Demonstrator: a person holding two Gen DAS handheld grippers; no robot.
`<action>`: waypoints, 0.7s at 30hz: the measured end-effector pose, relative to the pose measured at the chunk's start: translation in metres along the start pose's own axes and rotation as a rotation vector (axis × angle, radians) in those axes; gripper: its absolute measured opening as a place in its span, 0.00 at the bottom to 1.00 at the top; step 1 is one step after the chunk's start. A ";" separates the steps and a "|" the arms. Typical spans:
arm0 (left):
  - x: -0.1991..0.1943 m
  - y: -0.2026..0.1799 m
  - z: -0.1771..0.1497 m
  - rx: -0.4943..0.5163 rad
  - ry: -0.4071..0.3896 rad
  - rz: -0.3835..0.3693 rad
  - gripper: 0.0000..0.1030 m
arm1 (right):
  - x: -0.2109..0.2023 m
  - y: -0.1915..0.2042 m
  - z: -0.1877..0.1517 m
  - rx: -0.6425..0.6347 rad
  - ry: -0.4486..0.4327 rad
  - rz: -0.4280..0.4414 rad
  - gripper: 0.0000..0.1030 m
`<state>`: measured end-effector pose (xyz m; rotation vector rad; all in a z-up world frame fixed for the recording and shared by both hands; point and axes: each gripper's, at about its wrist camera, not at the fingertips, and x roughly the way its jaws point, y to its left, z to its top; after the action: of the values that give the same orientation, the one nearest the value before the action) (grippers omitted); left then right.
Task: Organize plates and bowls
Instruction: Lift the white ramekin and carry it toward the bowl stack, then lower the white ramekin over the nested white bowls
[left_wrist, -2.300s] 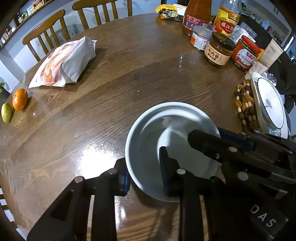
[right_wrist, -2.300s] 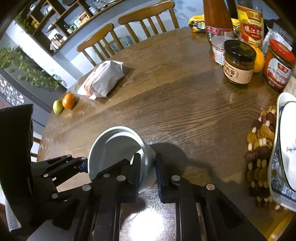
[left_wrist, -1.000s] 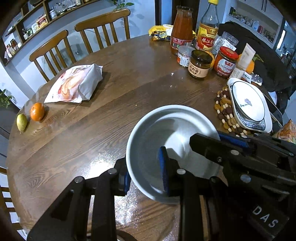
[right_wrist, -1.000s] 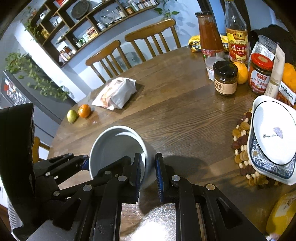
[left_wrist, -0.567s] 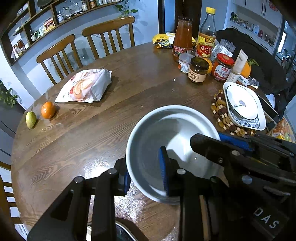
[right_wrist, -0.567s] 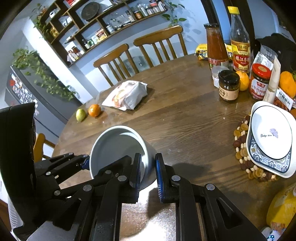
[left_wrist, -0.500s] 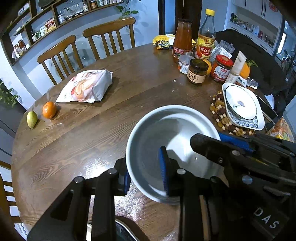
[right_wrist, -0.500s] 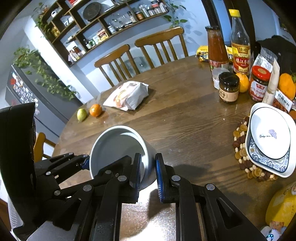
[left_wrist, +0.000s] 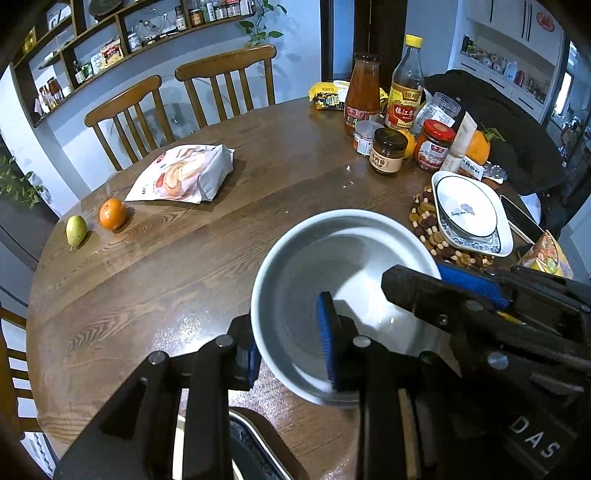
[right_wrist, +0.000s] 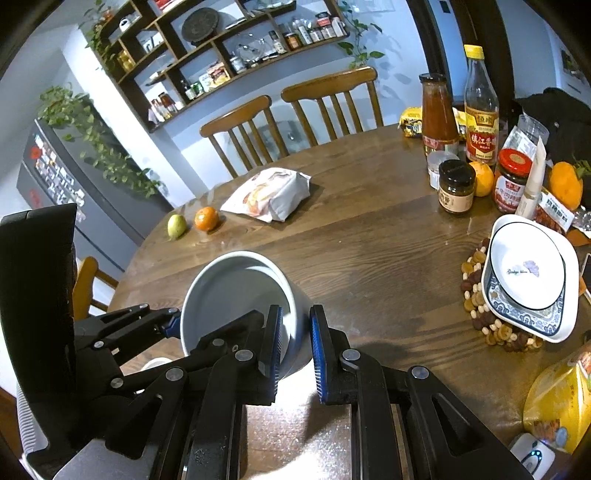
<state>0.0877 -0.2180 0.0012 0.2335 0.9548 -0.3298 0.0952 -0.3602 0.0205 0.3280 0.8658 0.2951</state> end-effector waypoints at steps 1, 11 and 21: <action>-0.001 0.000 -0.001 -0.001 -0.002 0.001 0.24 | -0.002 0.001 -0.001 -0.001 -0.001 0.000 0.18; -0.020 -0.002 -0.009 -0.031 -0.028 0.017 0.25 | -0.016 0.011 -0.005 -0.037 -0.011 0.014 0.18; -0.035 0.013 -0.025 -0.099 -0.036 0.059 0.25 | -0.016 0.031 -0.011 -0.092 0.010 0.057 0.18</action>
<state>0.0548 -0.1919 0.0172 0.1649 0.9244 -0.2313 0.0730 -0.3361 0.0375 0.2660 0.8506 0.3885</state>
